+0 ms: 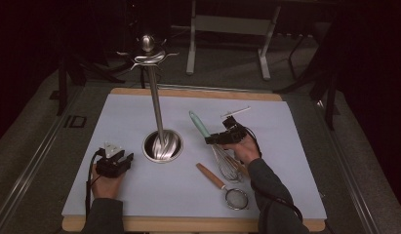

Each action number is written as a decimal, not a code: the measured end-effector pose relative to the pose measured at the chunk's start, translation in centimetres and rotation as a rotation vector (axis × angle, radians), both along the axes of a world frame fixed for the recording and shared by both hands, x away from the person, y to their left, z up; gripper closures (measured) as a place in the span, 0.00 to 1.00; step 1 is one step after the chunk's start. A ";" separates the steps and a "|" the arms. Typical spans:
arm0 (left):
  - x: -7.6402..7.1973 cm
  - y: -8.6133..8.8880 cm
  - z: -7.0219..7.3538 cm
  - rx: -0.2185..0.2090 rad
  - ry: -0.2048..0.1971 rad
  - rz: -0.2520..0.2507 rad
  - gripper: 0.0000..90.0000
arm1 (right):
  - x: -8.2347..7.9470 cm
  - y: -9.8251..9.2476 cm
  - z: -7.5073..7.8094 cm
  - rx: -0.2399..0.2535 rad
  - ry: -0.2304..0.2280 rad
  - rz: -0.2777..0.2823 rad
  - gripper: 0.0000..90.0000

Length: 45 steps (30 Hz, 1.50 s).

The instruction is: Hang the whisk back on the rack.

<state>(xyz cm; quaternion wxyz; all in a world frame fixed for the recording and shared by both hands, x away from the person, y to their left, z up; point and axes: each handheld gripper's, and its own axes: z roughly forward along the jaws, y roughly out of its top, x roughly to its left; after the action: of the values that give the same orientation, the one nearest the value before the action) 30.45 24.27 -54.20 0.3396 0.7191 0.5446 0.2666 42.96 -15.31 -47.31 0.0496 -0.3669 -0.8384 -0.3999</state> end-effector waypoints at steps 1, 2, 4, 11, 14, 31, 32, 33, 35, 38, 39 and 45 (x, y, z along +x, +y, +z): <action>0.0 0.0 0.0 0.000 0.000 0.001 0.67 | -0.1 -0.1 0.1 0.007 -0.016 0.002 0.77; 0.0 0.0 0.0 -0.001 -0.001 0.001 0.67 | -0.1 -0.1 0.3 0.015 -0.026 0.006 0.77; 0.0 0.0 0.0 -0.003 -0.001 0.002 0.67 | -0.4 -0.1 0.6 0.040 -0.053 0.022 0.77; -0.1 0.1 0.0 -0.012 -0.007 -0.012 0.69 | -1.1 0.0 1.9 0.106 -0.144 0.050 0.77; -0.1 0.0 0.0 -0.006 -0.009 -0.017 0.69 | -1.2 -0.1 2.4 0.131 -0.178 0.049 0.77; -0.2 0.1 0.1 -0.011 -0.017 -0.019 0.68 | -1.4 0.2 4.3 0.138 -0.248 0.089 0.77; -0.2 0.1 0.1 -0.011 -0.017 -0.019 0.68 | -1.5 0.2 4.4 0.143 -0.252 0.090 0.77; -0.2 0.1 0.1 -0.010 -0.017 -0.019 0.68 | -1.5 0.3 4.5 0.150 -0.253 0.092 0.77; -0.2 0.1 0.1 -0.011 -0.018 -0.019 0.68 | -1.6 0.3 4.6 0.172 -0.258 0.100 0.77; -0.2 0.1 0.1 -0.013 -0.018 -0.020 0.68 | -1.7 0.4 4.8 0.184 -0.264 0.114 0.77; -0.2 0.1 0.1 -0.013 -0.018 -0.020 0.68 | -1.8 0.5 4.9 0.182 -0.272 0.120 0.77; -0.2 0.1 0.1 -0.015 -0.019 -0.019 0.68 | -2.3 0.9 5.9 0.192 -0.300 0.148 0.77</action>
<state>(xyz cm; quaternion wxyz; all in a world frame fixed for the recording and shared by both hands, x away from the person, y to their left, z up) 30.23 24.38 -54.14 0.3526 0.7192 0.5363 0.2661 40.68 -14.46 -41.40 -0.0117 -0.2342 -0.8191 -0.5236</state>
